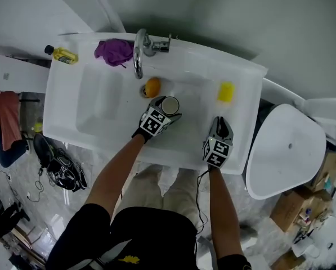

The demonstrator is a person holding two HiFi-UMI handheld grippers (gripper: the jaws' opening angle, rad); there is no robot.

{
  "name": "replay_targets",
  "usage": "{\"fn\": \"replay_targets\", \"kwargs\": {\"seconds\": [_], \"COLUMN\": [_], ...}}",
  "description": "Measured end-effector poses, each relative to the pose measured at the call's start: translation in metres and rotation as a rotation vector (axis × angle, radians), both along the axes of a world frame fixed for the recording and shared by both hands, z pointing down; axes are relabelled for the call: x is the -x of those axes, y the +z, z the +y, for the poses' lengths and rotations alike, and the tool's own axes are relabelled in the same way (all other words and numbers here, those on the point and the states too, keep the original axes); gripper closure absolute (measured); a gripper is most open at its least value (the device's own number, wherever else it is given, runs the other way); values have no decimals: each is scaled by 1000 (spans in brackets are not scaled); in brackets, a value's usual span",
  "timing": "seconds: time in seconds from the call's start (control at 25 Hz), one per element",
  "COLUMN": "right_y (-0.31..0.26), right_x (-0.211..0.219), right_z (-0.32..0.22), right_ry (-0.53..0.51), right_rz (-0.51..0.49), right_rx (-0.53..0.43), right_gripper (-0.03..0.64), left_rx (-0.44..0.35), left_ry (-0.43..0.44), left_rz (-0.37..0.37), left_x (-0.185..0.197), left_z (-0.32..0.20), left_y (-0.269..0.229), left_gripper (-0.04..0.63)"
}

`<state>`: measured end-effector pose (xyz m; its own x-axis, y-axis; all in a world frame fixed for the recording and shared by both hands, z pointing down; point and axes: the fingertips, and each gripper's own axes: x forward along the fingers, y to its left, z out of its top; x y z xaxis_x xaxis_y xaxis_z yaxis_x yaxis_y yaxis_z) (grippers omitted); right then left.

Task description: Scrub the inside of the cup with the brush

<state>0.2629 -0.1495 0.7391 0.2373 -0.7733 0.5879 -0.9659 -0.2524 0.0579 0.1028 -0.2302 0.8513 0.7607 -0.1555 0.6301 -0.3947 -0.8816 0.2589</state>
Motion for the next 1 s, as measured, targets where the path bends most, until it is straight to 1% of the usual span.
{"fn": "replay_targets", "kwargs": {"seconds": [0.12,0.2,0.24,0.32,0.4,0.44,0.48,0.56,0.6,0.64,0.72,0.8,0.88,0.92,0.96,1.0], "right_y": [-1,0,2,1,-19,-36,-55,-80,-85,-85,-78,-70,-64,-61,-59,-59], "right_x": [-2,-3,-3,-2,-4,-4,-1,9,12,15,18,11,4,3,3,4], "right_z": [1,-2,-4,-2,6,9,10,13,15,17,20,22,19,17,17,21], "right_ry": [-8,-21,-25,-22,-10,-11,-15,-29,-37,-43,-28,11,14,7,4,5], "right_rz": [-2,-32,-54,-74,-12,22,37,55,80,105,122,120,131,120,94,66], "right_rx": [10,24,37,82,108,91,65,39,51,74,122,143,156,154,147,145], "right_gripper": [541,540,537,535,551,551,552,554,555,555,557,557,547,461,279,230], "left_rx": [2,31,45,62,48,20,-19,-87,-99,-99,-90,-86,-76,-70,-64,-60], "left_ry": [-23,-70,-98,-160,-196,-180,-139,-43,-18,-17,-49,-81,-109,-124,-140,-157], "left_rz": [-22,-36,-32,14,79,93,83,20,-6,-21,-25,-9,15,27,40,54], "left_x": [12,25,31,47,61,67,72,86,94,103,121,133,138,140,142,142], "left_z": [4,5,5,10,26,35,45,63,71,78,89,99,109,114,118,121], "left_y": [-19,-35,-47,-79,-119,-137,-150,-161,-160,-157,-157,-172,-185,-189,-192,-196], "left_gripper": [152,152,152,152,153,153,153,154,155,155,155,156,156,156,156,156]}}
